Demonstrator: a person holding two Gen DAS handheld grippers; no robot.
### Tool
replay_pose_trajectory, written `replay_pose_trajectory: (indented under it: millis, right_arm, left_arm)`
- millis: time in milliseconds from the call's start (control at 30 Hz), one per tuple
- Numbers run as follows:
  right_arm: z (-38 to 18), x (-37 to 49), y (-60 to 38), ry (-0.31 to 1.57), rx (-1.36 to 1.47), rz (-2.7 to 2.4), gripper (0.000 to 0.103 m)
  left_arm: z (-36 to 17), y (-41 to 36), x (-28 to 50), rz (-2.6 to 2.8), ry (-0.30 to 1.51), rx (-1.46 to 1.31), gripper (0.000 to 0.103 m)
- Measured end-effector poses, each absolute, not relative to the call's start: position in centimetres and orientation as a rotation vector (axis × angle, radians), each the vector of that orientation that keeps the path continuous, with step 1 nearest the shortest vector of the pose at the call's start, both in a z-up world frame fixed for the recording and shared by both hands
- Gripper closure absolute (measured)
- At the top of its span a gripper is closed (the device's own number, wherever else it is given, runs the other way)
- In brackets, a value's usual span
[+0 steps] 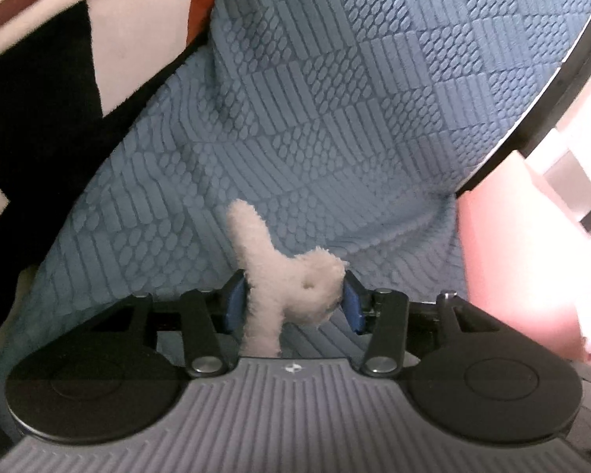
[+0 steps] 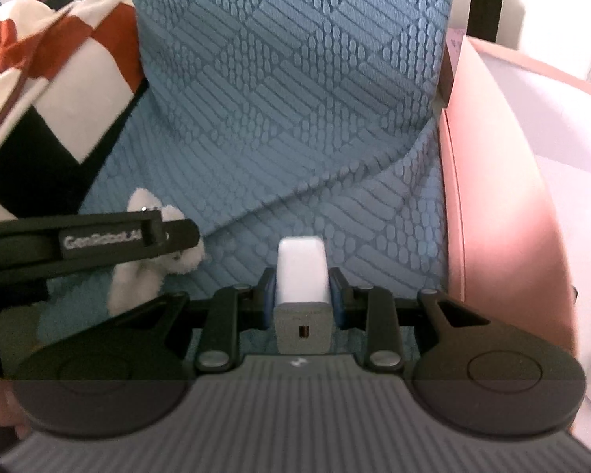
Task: Organize rigid objects
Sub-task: 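Close the left tool on the white fuzzy clip while the right tool holds the charger, then carry the clip and charger with both tools over the pink box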
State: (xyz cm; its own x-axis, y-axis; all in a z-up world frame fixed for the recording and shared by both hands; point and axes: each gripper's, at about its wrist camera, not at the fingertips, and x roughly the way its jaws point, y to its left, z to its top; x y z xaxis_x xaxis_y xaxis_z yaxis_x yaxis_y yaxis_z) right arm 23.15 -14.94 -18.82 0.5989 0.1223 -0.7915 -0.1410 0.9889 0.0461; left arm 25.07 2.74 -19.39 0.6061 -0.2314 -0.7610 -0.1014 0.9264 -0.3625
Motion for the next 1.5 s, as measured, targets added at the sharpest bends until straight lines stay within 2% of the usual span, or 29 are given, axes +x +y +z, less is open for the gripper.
replay_pose_trajectory:
  millis: [367,767,1133,1500]
  right_arm:
    - [-15.7,21.2,-15.5,0.882,-0.013,0.159,0.072]
    - [-8.3,15.9,-15.4,0.777,0.002,0.205,0.072]
    - [-4.8,11.1,-15.9,0.709,-0.039,0.191,0.072]
    - [-3.7,9.4,-19.1,0.689,-0.002,0.154,0.072]
  left_arm:
    - [-15.3,3.8,21.9,-0.159,0.885,-0.423,0.048]
    - [-11.1,5.9,16.6,-0.153,0.865,-0.498,0.048]
    - [-6.3,5.0,12.9,-0.181,0.827,-0.452,0.048]
    - [-3.6,0.7,12.3,-0.254,0.819,-0.434,0.048]
